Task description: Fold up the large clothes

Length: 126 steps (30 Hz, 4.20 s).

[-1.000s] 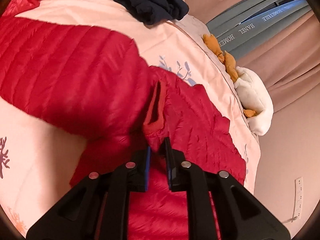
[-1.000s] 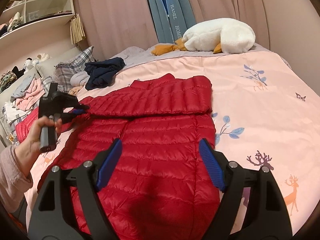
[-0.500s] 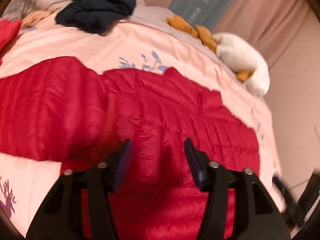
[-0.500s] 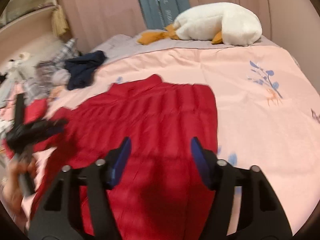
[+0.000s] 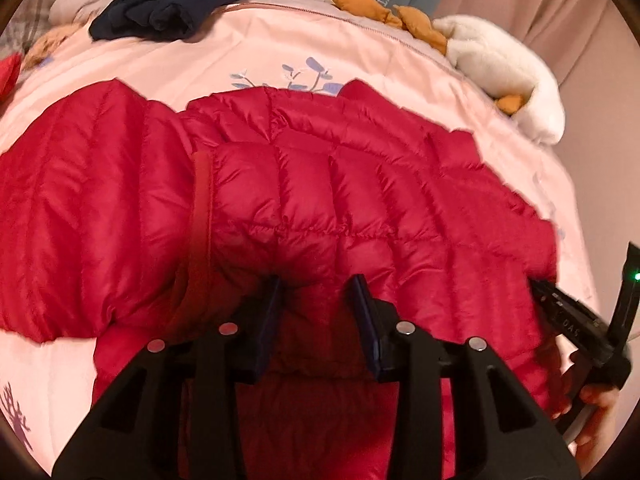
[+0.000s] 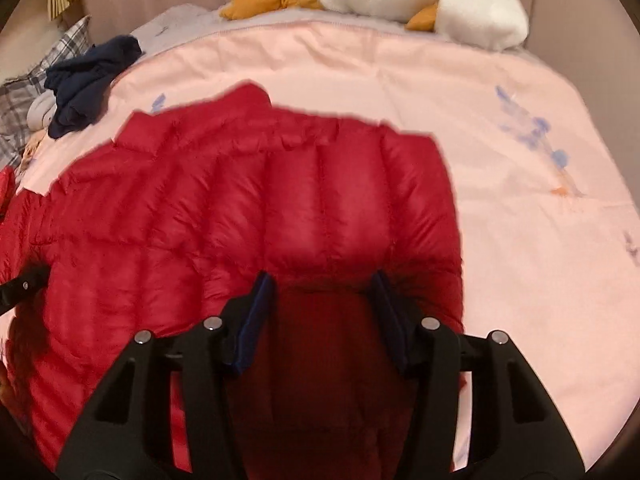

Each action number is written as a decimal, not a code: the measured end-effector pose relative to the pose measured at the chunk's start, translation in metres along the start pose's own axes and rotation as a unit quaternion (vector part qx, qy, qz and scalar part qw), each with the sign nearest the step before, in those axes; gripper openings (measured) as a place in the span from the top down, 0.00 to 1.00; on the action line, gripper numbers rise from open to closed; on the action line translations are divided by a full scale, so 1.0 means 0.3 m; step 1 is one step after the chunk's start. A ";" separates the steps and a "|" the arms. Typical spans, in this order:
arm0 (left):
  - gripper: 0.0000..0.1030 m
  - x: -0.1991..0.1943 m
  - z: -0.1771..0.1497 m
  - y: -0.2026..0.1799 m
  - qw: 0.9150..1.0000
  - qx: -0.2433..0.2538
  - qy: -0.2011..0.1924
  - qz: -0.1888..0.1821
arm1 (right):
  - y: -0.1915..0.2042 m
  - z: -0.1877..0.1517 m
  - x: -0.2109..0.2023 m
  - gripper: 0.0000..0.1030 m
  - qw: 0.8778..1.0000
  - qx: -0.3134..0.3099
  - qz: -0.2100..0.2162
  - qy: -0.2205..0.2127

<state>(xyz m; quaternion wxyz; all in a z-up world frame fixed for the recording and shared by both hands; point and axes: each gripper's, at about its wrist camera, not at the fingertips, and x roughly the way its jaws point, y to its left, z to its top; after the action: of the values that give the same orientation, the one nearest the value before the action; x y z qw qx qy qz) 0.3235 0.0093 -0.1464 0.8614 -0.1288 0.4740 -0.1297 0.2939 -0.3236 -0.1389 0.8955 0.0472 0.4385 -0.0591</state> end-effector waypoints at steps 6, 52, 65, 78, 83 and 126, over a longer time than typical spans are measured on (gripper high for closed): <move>0.39 -0.226 -0.076 0.112 0.996 -0.039 -0.064 -0.041 | 0.211 -0.052 -0.184 0.36 0.990 -0.066 0.099 -0.077; 0.93 -0.550 -0.141 1.209 0.901 -0.397 -0.174 0.002 | 0.284 -0.406 -0.646 0.28 0.974 -0.059 0.173 -0.130; 0.93 -0.735 0.096 0.607 0.967 -0.147 -0.204 0.044 | 0.233 -0.461 -0.717 0.28 0.968 -0.045 0.196 -0.147; 0.93 -0.394 0.015 -0.121 0.989 0.081 -0.114 0.046 | -0.006 -0.577 -0.731 0.28 0.975 0.026 0.176 -0.132; 0.91 -0.217 -0.054 -0.226 0.992 0.103 -0.054 0.038 | -0.084 -0.608 -0.716 0.25 0.975 0.060 0.177 -0.124; 0.25 -0.145 -0.009 0.428 0.936 -0.274 -0.111 -0.190 | 0.148 0.025 -0.284 0.88 0.987 0.035 0.123 -0.092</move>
<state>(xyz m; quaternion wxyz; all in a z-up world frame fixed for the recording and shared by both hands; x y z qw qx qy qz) 0.3116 0.1438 -0.1579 0.7991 -0.4608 0.3594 -0.1409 0.2545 -0.2751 -0.0653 0.9305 0.1262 0.3424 0.0324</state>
